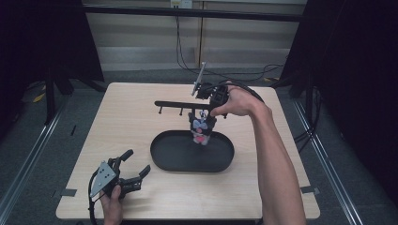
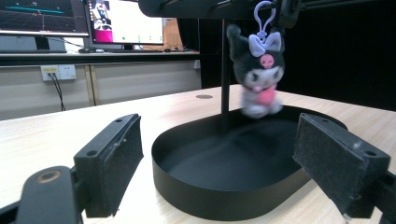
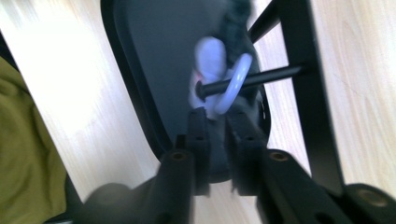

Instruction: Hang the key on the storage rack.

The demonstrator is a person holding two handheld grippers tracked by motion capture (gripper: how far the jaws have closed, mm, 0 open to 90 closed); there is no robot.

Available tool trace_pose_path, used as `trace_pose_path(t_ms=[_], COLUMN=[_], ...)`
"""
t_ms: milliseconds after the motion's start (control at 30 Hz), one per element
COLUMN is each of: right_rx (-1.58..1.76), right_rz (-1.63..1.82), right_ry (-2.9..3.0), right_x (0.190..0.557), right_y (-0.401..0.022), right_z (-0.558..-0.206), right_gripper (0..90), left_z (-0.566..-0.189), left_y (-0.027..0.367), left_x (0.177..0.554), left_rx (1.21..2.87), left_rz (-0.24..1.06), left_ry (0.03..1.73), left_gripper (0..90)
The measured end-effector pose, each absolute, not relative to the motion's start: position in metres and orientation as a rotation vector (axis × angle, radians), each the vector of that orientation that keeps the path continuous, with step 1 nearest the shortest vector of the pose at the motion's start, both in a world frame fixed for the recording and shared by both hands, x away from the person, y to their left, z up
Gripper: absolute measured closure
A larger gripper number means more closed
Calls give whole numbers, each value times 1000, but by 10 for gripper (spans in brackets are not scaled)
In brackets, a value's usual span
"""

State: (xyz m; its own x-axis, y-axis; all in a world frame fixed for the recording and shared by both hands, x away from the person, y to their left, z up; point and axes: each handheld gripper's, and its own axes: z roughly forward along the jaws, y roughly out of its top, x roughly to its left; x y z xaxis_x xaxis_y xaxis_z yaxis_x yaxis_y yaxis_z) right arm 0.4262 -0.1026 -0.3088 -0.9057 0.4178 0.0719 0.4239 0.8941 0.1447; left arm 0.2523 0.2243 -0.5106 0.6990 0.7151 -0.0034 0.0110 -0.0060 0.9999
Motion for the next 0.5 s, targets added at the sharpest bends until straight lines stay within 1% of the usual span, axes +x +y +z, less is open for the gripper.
trace_pose_path(t_ms=[233,267,500], right_rx=[-643,-644,-671], right_rz=[-277,-285,-346], right_ry=[-3039,-3041,-3040], right_x=[413,411,399], right_y=[-104,-104,-107], right_z=[-308,-309,-313], right_gripper=[707,674,554], left_z=[-511,-511,-511], left_y=[224,224,224], left_x=[252,252,252], left_rx=[1481,1481,1492], left_rz=[613,613,615], left_ry=[634,634,630], left_gripper=[153,153,153])
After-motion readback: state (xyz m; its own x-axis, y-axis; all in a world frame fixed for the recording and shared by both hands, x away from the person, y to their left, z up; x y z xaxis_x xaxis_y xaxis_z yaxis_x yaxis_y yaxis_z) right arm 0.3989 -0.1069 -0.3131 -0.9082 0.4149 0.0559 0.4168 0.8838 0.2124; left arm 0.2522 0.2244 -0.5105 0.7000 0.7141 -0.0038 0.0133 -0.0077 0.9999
